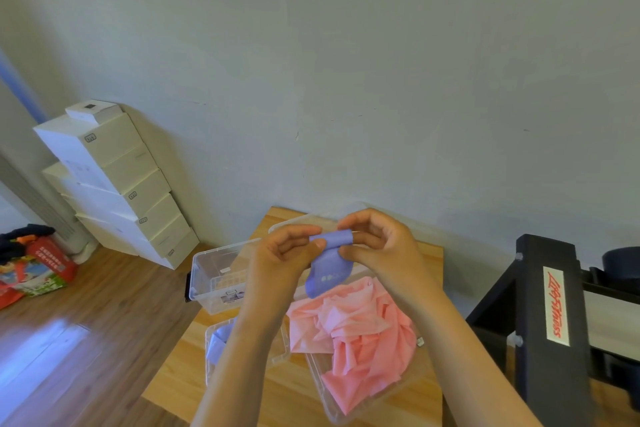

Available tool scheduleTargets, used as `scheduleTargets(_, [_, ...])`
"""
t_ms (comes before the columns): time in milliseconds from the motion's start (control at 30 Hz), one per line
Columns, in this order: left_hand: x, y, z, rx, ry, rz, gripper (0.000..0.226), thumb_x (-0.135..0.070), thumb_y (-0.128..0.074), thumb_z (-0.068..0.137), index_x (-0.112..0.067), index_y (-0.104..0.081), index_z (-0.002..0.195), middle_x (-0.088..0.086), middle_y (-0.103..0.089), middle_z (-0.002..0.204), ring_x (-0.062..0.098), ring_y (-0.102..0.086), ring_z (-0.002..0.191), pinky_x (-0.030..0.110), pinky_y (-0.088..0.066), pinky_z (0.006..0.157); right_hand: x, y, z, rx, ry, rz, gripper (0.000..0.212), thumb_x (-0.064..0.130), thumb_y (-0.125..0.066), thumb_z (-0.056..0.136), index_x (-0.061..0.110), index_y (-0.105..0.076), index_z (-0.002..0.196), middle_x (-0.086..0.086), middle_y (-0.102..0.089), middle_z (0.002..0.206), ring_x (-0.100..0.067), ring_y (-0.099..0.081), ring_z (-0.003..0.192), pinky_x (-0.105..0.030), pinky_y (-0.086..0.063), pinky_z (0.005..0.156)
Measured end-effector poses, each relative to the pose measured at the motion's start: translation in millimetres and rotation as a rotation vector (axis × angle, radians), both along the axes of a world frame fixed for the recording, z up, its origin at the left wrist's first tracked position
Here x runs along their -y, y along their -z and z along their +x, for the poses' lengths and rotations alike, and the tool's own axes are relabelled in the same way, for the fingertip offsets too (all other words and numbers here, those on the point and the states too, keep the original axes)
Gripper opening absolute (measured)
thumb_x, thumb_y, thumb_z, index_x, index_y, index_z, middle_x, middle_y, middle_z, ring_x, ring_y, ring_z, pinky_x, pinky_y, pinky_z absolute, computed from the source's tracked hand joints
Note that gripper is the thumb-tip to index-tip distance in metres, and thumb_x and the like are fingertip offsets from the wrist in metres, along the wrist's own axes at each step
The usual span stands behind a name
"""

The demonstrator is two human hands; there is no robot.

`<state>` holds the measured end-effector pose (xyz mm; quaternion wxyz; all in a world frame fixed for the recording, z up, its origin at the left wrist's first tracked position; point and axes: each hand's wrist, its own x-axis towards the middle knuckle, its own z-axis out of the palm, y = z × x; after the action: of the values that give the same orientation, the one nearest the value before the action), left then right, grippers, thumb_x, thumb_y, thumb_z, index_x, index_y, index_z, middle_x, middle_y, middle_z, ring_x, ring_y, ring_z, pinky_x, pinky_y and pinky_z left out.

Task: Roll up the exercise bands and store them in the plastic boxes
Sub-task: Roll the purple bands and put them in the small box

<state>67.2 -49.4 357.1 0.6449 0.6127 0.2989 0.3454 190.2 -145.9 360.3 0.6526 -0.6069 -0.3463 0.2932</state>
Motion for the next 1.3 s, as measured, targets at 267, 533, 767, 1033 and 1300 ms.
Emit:
scheduleTargets(267, [-5.0,5.3,-3.9,-0.002,0.012,0.041,0.023,0.009,-0.069,0.08,-0.011,-0.069,0.092,0.006,-0.072,0.094,0.01,-0.068,0.079,0.016,-0.053,0.069,-3.3,1.9,-3.2,-0.106,0.011,-0.045,0.02,-0.002,-0.065,0.084,0.018,-0.067,0.087,0.0,-0.072,0.083,-0.01,-0.069,0.075,-0.02,-0.053,0.063])
scheduleTargets(533, [-4.4,8.9,-2.3,-0.034,-0.011,-0.02,0.031,0.004,-0.075,0.077,-0.009,-0.066,0.103,0.008,-0.072,0.099,0.017,-0.07,0.087,0.021,-0.055,0.072,-3.7,-1.8,-5.9,-0.061,0.072,-0.005,0.017,0.001,-0.069,0.082,0.017,-0.068,0.082,0.004,-0.071,0.076,-0.007,-0.068,0.07,-0.019,-0.052,0.06])
scheduleTargets(767, [-2.4,6.0,-1.3,-0.078,-0.039,-0.063,0.016,0.004,-0.069,0.083,-0.01,-0.068,0.078,-0.002,-0.072,0.067,0.009,-0.068,0.064,0.02,-0.055,0.059,-3.8,-2.3,-0.2,-0.137,0.086,0.002,0.01,0.003,-0.067,0.084,0.012,-0.068,0.081,0.001,-0.072,0.072,-0.012,-0.069,0.069,-0.024,-0.057,0.064])
scheduleTargets(1033, [-0.9,1.5,0.3,-0.081,-0.004,-0.024,0.012,0.005,-0.064,0.087,-0.005,-0.069,0.082,-0.004,-0.072,0.067,0.005,-0.068,0.061,0.016,-0.051,0.055,-4.0,-4.5,2.4,-0.144,0.078,0.006,0.006,0.006,-0.067,0.085,0.009,-0.07,0.08,0.0,-0.073,0.07,-0.014,-0.07,0.067,-0.025,-0.057,0.062])
scheduleTargets(1300, [4.1,1.1,0.5,-0.043,0.019,-0.077,0.016,0.0,-0.06,0.091,-0.006,-0.067,0.079,0.002,-0.072,0.07,0.013,-0.069,0.065,0.02,-0.053,0.058,-2.9,-5.2,1.0,-0.11,0.11,0.02,0.008,0.006,-0.067,0.085,0.01,-0.069,0.078,0.002,-0.072,0.067,-0.013,-0.069,0.065,-0.024,-0.056,0.061])
